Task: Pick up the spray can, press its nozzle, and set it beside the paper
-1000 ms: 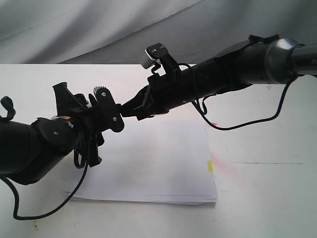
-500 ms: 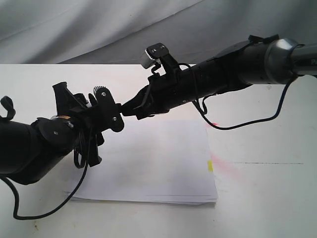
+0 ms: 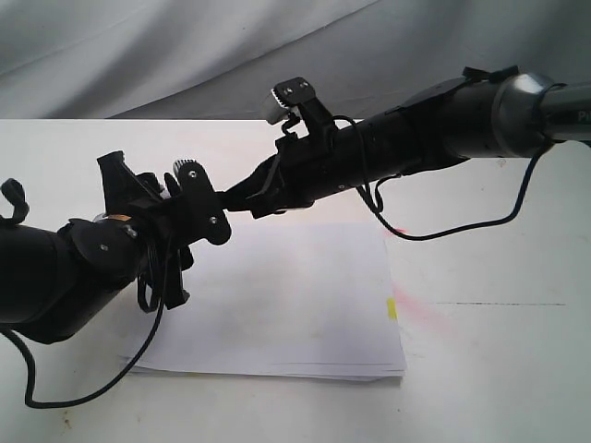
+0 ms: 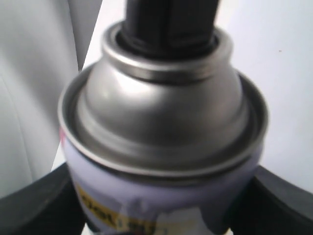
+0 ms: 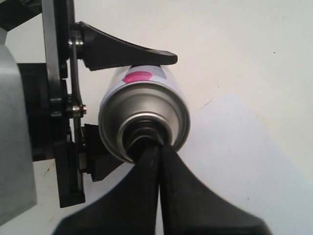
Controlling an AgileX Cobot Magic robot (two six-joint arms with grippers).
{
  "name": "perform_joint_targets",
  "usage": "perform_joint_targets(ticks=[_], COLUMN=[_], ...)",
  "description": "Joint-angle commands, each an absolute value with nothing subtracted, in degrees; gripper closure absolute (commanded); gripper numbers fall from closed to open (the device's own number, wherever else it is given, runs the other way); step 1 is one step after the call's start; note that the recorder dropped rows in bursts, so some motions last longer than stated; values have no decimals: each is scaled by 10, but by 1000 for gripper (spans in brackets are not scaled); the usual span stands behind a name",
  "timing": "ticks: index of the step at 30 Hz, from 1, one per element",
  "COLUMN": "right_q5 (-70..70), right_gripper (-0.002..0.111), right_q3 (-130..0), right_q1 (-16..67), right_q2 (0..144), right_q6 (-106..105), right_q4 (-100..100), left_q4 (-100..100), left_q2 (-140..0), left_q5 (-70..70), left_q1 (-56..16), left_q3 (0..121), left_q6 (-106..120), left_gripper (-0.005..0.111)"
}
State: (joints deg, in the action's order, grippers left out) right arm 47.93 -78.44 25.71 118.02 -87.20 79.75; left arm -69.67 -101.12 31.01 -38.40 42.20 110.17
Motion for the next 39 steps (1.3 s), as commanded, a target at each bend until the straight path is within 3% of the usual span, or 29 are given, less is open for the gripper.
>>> perform_joint_targets(ticks=[1,14,22,28,39], right_q5=[478,469,472,469,455], right_gripper=[108,108,108,108,108], right_q3=[-788,-788,-785,-731,-678], right_q1=[263,263,205,165,166], right_q2=[1182,1182,1098,1035,1003], right_q6=[-884,-886,-842,-838,-843], right_q4=[820,820,739,729,727], left_q4=[-672,-672,-672,-681,-686], left_q2=[-1004,-1004,-999,-999,-999], left_q5=[314,314,317,321,334], left_q1=[-389,-389,-389,-389,-389], left_q3=[430,430,430,430,430], left_q6=[1101,1101,1097,1093,1062], left_gripper=[107,107,107,107,107])
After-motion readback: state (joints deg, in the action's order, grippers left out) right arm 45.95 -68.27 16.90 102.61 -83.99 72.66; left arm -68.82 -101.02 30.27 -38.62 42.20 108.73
